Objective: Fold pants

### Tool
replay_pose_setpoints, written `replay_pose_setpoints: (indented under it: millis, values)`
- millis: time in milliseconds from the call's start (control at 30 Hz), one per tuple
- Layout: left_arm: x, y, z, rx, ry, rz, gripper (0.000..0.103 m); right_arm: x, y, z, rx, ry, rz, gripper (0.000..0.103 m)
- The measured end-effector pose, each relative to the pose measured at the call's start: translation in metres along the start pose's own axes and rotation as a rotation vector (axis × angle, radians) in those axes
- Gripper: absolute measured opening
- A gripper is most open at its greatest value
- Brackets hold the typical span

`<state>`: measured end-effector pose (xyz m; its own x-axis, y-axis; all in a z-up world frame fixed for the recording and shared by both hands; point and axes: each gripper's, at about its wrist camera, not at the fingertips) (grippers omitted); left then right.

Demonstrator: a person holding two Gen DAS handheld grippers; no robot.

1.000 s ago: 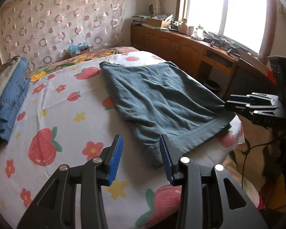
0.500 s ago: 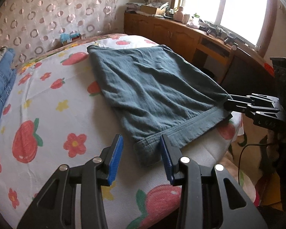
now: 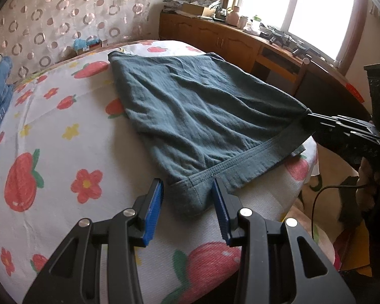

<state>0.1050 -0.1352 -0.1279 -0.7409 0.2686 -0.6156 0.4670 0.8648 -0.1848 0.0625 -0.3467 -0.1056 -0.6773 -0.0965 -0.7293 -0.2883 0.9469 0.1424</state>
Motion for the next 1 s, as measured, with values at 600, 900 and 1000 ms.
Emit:
replay_pose_setpoints:
  millis: [600, 900, 1000]
  values:
    - [-0.003, 0.009, -0.021, -0.002, -0.044, -0.010, 0.016, 0.004, 0.014, 0.001, -0.036, 0.022, 0.001, 0.008]
    - [0.003, 0.015, -0.008, -0.028, -0.005, -0.025, 0.027, 0.014, 0.006, 0.015, -0.008, 0.057, 0.028, 0.015]
    - [0.004, 0.017, -0.007, -0.033, -0.008, -0.027, 0.032, 0.016, 0.006, 0.018, 0.015, 0.062, 0.025, 0.022]
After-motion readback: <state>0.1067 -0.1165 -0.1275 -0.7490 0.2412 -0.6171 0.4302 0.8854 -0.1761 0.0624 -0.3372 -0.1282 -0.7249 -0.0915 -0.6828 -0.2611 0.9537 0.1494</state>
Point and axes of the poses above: each gripper's, at about its wrist camera, not at the fingertips, and z roughly the way its jaws point, y to its left, x to its underside, and after that the axes turned 3 degrees about -z, right-handed
